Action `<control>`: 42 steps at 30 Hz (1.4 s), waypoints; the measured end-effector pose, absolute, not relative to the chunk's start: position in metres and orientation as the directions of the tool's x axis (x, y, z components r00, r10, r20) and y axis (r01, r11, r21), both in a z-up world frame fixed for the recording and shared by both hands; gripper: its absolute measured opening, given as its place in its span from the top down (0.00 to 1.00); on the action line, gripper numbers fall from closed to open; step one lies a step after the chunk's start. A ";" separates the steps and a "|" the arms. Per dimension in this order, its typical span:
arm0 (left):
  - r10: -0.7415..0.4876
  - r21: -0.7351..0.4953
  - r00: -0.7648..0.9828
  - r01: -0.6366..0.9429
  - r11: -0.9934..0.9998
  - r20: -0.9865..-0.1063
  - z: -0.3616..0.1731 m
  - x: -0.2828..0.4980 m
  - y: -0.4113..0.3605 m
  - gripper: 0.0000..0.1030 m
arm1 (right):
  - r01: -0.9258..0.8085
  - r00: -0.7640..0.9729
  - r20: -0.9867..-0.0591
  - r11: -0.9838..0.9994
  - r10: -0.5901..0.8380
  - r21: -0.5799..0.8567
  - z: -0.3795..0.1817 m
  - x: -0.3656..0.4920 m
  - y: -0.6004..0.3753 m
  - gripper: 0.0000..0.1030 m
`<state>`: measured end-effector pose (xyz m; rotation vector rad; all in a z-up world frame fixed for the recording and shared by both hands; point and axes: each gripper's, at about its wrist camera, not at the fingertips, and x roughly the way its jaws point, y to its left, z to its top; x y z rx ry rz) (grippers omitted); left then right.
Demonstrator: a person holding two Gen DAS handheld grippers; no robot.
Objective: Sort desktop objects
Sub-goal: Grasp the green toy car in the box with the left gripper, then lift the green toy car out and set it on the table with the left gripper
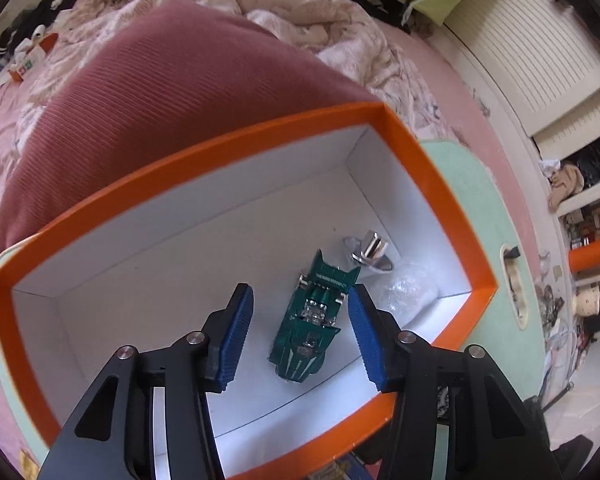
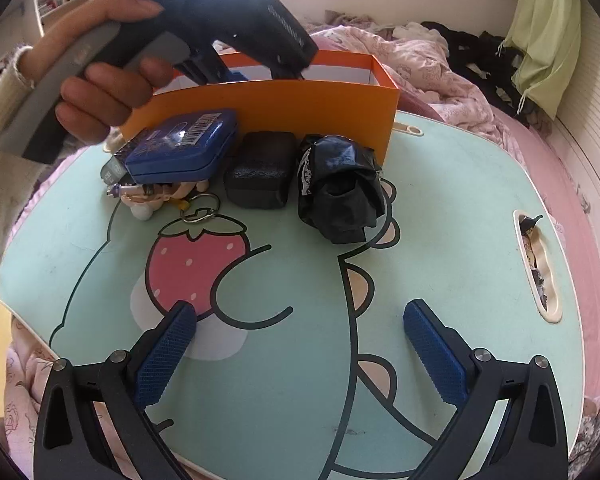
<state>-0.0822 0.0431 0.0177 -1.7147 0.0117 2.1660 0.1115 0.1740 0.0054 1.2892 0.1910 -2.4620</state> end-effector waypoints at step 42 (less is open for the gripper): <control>0.225 -0.207 -0.586 -0.099 -0.973 -0.779 0.046 0.111 -0.051 0.76 | 0.369 -0.523 -0.816 -0.928 -0.246 0.043 0.005 0.113 0.175 0.00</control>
